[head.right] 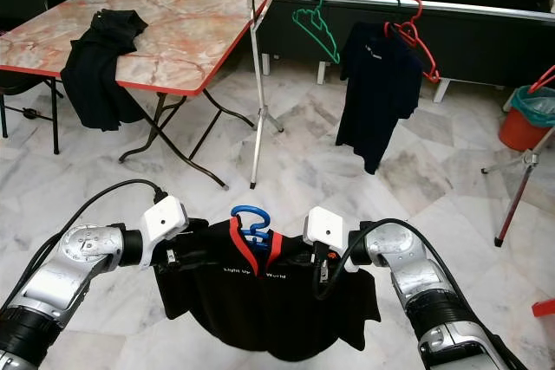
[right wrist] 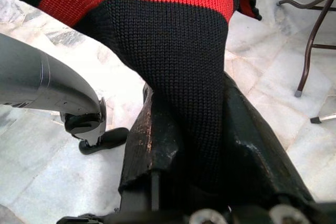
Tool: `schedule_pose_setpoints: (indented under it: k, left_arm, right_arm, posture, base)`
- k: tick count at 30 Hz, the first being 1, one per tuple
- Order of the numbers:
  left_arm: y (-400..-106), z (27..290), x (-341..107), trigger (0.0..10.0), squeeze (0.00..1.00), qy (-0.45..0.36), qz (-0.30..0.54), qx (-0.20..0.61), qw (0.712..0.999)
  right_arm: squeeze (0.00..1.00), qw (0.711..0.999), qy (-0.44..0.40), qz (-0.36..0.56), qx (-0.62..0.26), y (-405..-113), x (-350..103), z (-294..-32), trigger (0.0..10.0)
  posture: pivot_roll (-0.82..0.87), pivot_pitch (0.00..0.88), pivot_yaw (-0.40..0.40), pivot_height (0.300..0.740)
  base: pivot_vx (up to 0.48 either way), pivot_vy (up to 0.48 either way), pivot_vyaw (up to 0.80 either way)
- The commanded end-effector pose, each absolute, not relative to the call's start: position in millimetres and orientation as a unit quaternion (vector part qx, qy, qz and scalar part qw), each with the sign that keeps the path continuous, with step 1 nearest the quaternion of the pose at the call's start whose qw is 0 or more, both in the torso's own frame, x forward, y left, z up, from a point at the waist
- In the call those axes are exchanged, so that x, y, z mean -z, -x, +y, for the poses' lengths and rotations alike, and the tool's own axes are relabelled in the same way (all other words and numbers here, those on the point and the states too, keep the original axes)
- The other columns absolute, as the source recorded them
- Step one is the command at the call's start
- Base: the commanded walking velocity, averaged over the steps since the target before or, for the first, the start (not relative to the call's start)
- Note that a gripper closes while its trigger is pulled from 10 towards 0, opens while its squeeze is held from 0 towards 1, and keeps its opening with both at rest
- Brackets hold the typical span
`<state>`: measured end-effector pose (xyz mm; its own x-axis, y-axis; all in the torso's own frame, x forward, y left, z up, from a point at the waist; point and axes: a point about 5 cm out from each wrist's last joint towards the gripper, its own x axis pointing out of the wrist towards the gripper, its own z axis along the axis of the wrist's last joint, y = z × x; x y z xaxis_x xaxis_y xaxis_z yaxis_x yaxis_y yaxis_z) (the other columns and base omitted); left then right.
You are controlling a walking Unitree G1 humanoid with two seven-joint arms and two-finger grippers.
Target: Hang hanger
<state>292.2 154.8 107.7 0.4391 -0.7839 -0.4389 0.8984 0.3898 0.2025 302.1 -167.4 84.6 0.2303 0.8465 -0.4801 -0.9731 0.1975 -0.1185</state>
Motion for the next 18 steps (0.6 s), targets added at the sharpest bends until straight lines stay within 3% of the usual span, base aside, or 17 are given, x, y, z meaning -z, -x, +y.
schedule_pose_setpoints:
  k: [1,8,18]
  left_arm:
    - [-291.9,158.6,-104.2,0.0,0.00,-0.214,0.146,0.507,0.822]
    - [-296.0,165.6,-107.9,0.0,0.00,-0.206,0.139,0.487,0.837]
    - [-287.4,166.8,-95.8,0.0,0.00,-0.226,0.174,0.508,0.813]
  right_arm:
    - [0.00,0.759,0.206,0.143,-0.601,-304.6,-90.5,-165.6,10.0]
    - [0.00,0.759,0.207,0.147,-0.599,-304.1,-88.4,-165.8,10.0]
    - [0.00,0.760,0.201,0.141,-0.602,-304.6,-89.5,-162.1,10.0]
  posture:
    - [0.06,0.040,0.001,0.740]
    - [0.06,0.041,0.001,0.740]
    - [0.06,0.042,0.004,0.740]
  base:
    - [0.000,0.000,0.00]
    - [0.000,0.000,0.00]
    - [0.000,0.000,0.00]
